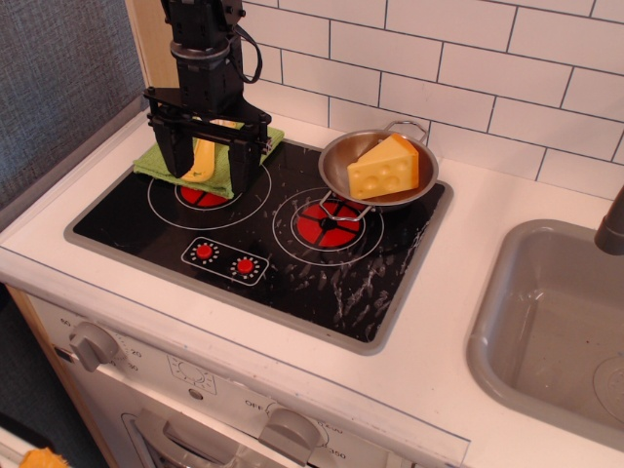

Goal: Place the cheese wedge between the burners

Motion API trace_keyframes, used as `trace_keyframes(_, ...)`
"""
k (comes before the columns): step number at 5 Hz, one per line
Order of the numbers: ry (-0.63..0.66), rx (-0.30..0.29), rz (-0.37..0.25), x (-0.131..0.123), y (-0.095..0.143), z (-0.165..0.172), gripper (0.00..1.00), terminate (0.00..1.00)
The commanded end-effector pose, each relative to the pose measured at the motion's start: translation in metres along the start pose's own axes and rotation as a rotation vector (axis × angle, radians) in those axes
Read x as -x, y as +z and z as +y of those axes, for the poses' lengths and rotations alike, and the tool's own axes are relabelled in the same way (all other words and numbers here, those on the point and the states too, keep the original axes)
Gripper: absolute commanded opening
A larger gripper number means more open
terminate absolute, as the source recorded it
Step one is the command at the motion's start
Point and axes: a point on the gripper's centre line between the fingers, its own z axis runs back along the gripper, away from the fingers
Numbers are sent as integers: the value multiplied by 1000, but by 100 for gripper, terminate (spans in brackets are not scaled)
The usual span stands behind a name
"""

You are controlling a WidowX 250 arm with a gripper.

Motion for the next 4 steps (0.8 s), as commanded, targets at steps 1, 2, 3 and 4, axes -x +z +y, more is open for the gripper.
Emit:
trace_keyframes(1, 0, 0, 0, 0, 0, 0, 100, 0)
trace_keyframes(2, 64, 21, -90, -14, -2, -6, 100, 0)
trace_keyframes(3, 37, 16, -162, -25, 20, -17, 100, 0)
trace_keyframes(4, -133, 111, -284, -38, 46, -47, 100, 0)
